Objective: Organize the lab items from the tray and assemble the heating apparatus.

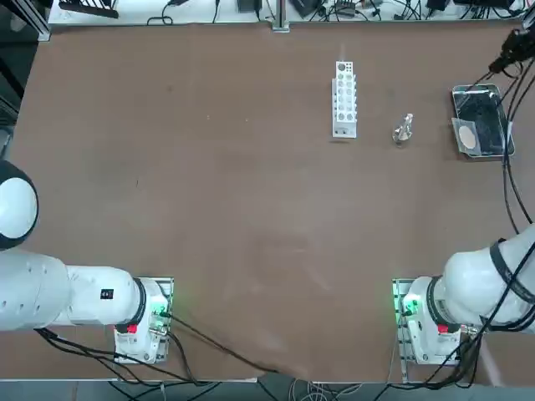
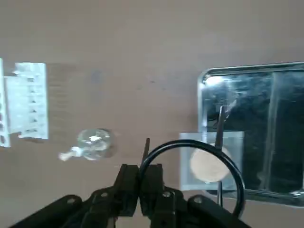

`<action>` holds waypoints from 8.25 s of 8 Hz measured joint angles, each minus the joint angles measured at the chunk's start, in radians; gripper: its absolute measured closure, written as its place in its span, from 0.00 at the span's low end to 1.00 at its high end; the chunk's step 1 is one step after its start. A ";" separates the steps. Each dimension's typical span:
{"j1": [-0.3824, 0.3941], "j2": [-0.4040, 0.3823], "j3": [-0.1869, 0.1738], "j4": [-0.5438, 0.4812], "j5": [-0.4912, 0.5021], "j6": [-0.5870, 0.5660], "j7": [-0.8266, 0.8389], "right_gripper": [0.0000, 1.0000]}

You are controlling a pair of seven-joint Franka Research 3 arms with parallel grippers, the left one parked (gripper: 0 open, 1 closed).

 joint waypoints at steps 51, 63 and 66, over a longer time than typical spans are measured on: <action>0.364 -0.148 -0.020 -0.335 -0.640 0.238 0.593 0.19; 0.249 0.215 -0.019 -0.332 -0.712 0.508 0.551 0.02; 0.242 0.232 -0.019 -0.332 -0.725 0.510 0.550 0.03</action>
